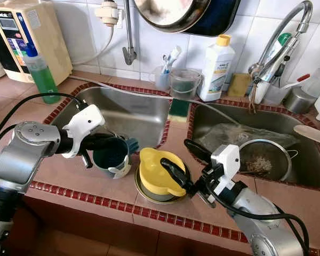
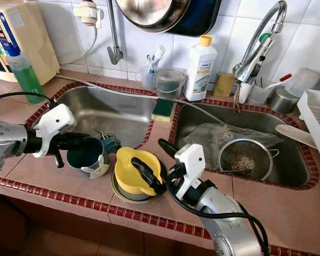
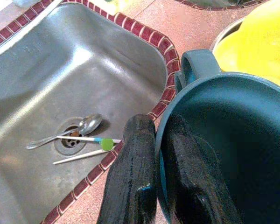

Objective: Kitchen organization

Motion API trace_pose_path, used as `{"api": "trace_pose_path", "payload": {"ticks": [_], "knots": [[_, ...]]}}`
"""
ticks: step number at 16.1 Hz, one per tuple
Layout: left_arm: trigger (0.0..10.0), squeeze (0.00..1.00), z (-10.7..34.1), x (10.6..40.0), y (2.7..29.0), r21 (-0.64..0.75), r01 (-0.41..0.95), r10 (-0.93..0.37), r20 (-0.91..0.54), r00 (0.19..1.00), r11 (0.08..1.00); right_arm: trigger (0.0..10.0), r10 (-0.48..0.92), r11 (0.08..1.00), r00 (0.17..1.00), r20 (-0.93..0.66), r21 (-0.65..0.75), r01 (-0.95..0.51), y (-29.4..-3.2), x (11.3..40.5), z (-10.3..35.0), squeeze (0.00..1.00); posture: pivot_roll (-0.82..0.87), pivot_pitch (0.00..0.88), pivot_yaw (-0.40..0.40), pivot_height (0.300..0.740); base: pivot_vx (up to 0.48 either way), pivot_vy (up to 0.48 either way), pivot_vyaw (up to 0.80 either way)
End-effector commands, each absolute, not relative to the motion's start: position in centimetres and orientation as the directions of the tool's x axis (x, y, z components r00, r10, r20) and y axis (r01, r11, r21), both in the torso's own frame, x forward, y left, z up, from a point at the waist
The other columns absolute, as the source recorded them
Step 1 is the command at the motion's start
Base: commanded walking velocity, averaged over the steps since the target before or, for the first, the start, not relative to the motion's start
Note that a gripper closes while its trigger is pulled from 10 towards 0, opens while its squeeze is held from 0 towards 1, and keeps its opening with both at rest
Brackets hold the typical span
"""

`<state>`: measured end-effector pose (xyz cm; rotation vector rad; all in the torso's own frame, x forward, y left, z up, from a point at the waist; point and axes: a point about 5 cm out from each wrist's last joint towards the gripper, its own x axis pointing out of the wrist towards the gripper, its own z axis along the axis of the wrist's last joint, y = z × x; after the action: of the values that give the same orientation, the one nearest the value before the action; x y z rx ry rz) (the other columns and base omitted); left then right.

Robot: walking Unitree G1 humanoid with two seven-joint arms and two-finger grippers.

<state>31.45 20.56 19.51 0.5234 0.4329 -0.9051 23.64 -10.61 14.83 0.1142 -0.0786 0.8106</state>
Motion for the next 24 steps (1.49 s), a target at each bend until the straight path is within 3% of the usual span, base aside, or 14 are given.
{"api": "trace_pose_path", "payload": {"ticks": [1,7,10,11,12,15,18,21,24], "knots": [[0.0,0.00,19.7,31.4,20.9,0.243,0.822,-0.616,-0.562,0.552,0.515,10.0,0.712,0.688,0.689,0.134,0.056,-0.723,-10.8,23.9,15.4,0.00,-0.05,0.000,0.002,0.740,0.000,0.000,0.00],[0.0,0.00,21.9,32.9,22.5,0.277,0.709,-0.578,-0.428,0.695,0.648,10.0,0.703,0.697,0.697,0.142,0.057,-0.715,-11.0,24.4,15.7,0.00,-0.04,0.000,-0.015,0.740,0.000,0.000,0.00],[0.0,0.00,21.5,32.5,21.7,0.264,0.707,-0.595,-0.396,0.699,0.656,10.0,0.684,0.714,0.713,0.154,0.053,-0.698,-11.2,24.8,15.9,0.00,-0.04,0.000,-0.021,0.740,0.000,0.000,0.00],[0.0,0.00,21.5,32.8,21.4,0.244,0.667,-0.588,-0.328,0.740,0.703,10.0,0.643,0.751,0.746,0.173,0.052,-0.658,-11.6,25.4,16.2,0.00,-0.04,0.000,-0.022,0.740,0.000,0.000,0.00],[10.0,0.00,21.3,32.9,21.1,0.244,0.637,-0.571,-0.290,0.768,0.732,10.0,0.599,0.784,0.779,0.185,0.060,-0.618,-12.0,26.0,16.3,0.00,-0.04,0.000,-0.024,0.740,0.000,0.000,0.00],[10.0,0.00,21.3,33.3,20.2,0.214,0.514,-0.501,-0.115,0.858,0.831,10.0,0.509,0.843,0.834,0.211,0.072,-0.533,-13.0,27.1,16.8,0.00,-0.04,0.000,-0.033,0.740,0.000,0.000,0.00],[10.0,0.00,20.3,34.2,20.4,0.083,0.239,-0.241,0.012,0.971,0.968,10.0,0.380,0.909,0.898,0.221,0.092,-0.407,-14.3,28.4,16.9,0.00,-0.03,0.000,-0.049,0.740,0.000,0.000,0.00],[10.0,0.00,18.7,33.7,18.7,0.032,0.114,-0.116,0.091,0.989,0.993,10.0,0.331,0.925,0.914,0.236,0.112,-0.363,-14.2,29.0,17.1,0.00,-0.03,0.000,-0.056,0.740,0.000,0.000,0.00],[10.0,0.00,18.2,33.6,18.2,-0.006,0.121,-0.120,0.081,0.989,0.993,10.0,0.323,0.927,0.916,0.239,0.113,-0.357,-14.2,29.2,17.1,0.00,-0.03,0.000,-0.058,0.740,0.000,0.000,0.00]]}}
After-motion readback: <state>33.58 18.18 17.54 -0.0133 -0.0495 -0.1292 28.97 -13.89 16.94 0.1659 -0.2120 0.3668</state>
